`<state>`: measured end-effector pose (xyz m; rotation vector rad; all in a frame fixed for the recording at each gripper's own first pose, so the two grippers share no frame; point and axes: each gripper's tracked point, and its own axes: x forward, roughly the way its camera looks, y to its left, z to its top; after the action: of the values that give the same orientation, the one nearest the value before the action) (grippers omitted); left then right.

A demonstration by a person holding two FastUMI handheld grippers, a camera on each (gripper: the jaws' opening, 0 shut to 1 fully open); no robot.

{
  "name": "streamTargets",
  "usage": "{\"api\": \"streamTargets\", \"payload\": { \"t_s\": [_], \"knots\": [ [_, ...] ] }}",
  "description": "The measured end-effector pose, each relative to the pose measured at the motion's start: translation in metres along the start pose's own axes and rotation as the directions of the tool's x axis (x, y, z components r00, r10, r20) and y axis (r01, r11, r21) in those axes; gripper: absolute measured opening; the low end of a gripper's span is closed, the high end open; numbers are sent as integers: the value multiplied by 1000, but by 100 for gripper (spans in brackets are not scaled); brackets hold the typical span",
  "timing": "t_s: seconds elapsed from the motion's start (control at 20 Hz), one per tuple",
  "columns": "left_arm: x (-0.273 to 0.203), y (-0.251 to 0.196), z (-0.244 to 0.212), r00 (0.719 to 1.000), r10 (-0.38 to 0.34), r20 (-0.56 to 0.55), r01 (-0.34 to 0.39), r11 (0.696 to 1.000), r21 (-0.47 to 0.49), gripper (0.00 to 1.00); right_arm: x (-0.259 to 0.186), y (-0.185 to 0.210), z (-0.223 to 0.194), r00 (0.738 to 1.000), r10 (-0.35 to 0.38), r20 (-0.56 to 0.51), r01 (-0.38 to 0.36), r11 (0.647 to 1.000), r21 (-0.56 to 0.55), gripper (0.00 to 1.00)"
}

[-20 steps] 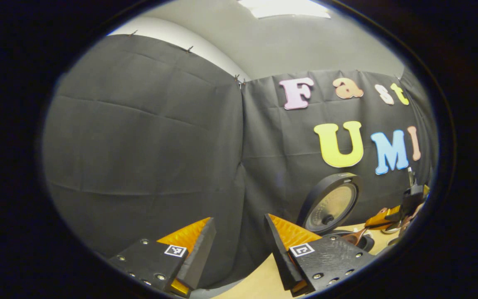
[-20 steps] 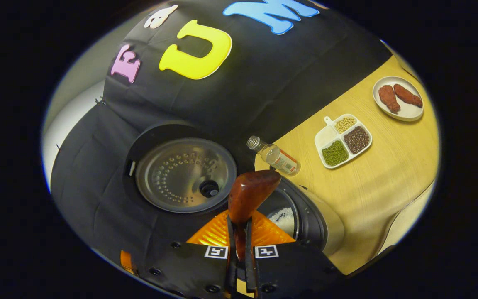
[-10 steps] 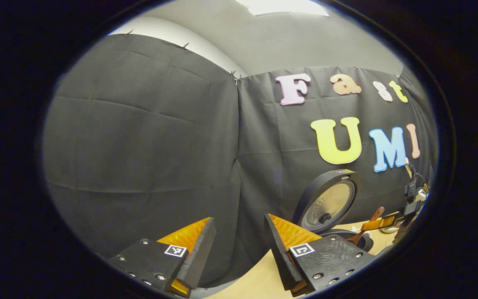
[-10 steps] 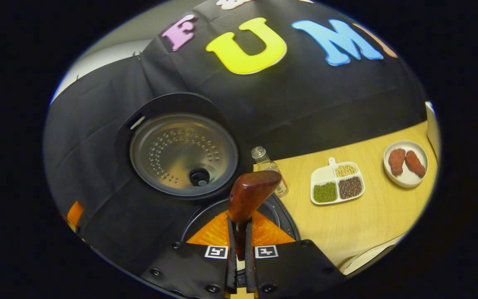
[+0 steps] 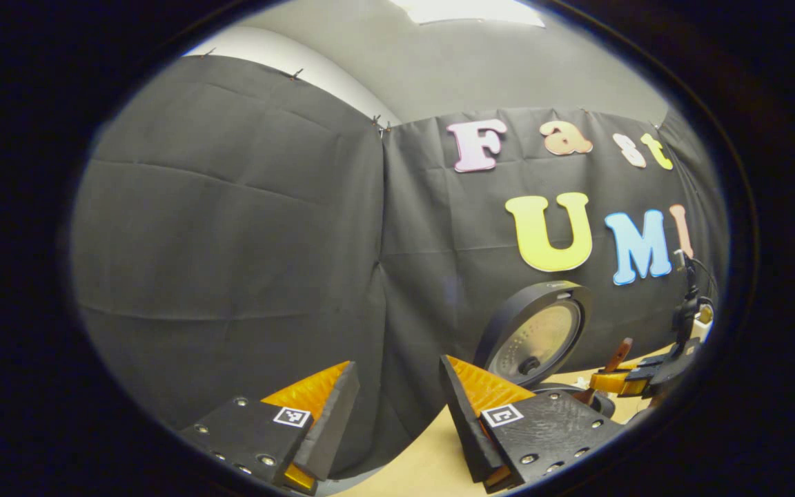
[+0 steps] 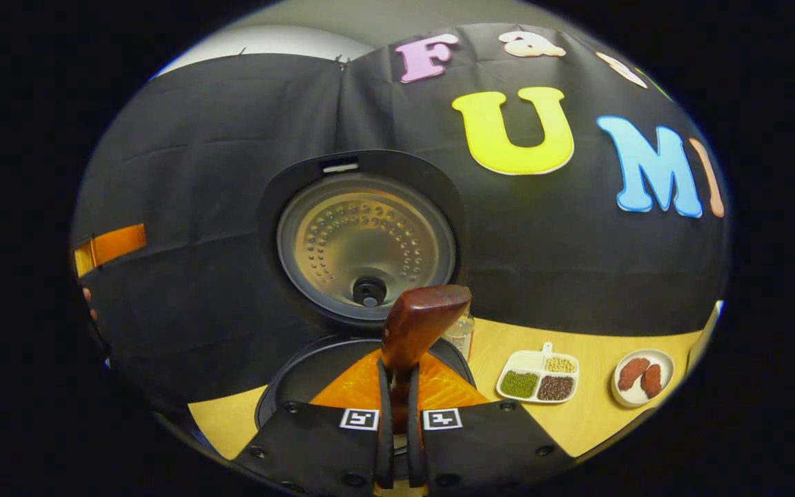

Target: Close the left gripper, press the button to open the rice cooker; take a wooden spoon from the chopstick holder with the right hand, scoop a spoonful of rice and pour it into the rice cooker, then put the wooden spoon back into the chopstick holder.

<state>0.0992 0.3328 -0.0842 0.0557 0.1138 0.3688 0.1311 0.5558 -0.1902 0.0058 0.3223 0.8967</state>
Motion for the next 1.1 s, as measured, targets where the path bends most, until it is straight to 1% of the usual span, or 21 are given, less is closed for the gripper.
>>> {"api": "streamTargets", "payload": {
  "t_s": [0.1,0.2,0.3,0.35,0.4,0.5,0.55,0.6,0.65,0.75,0.9,0.95,1.0,1.1],
  "knots": [
    [2,2,-1,1000,2,-5,-2,1000,-2,75,-4,4,7,999,11,44,-8,998,-70,9],
    [3,1,-3,1000,1,-7,-1,1000,-6,74,-12,9,11,997,7,76,3,991,-131,9],
    [2,-1,-3,1000,-1,-7,1,1000,-2,75,-15,7,12,996,-1,87,15,986,-164,9],
    [1,-2,-1,1000,-4,-4,4,1000,-1,74,-17,6,12,997,-1,81,13,988,-154,9],
    [1,-4,1,1000,-7,-3,7,1000,-1,74,-16,8,10,997,12,71,-3,992,-127,9],
    [1,-8,3,1000,-13,3,13,1000,-6,75,-16,11,10,998,38,43,-37,999,-33,10],
    [1,-11,4,1000,-18,4,18,1000,-9,75,-18,12,12,998,42,37,-43,999,16,10],
    [1,-14,6,1000,-22,8,22,1000,-10,75,-21,11,17,998,43,37,-45,997,64,7],
    [0,-16,6,1000,-27,11,27,1000,-12,75,-23,9,22,998,40,42,-44,993,112,10],
    [-1,-23,8,999,-39,15,39,999,-14,74,-29,4,31,998,32,46,-41,976,212,10],
    [-4,-34,13,998,-59,24,59,998,-20,74,-44,-15,47,998,2,62,-23,939,343,9],
    [-4,-39,15,997,-67,28,68,997,-23,75,-50,-23,52,998,-13,68,-14,928,372,9],
    [-4,-45,17,997,-78,30,79,997,-26,74,-57,-32,56,997,-31,75,0,920,392,10],
    [-3,-61,20,994,-101,34,103,994,-32,75,-74,-51,62,994,-74,86,32,912,409,10]
  ]
}}
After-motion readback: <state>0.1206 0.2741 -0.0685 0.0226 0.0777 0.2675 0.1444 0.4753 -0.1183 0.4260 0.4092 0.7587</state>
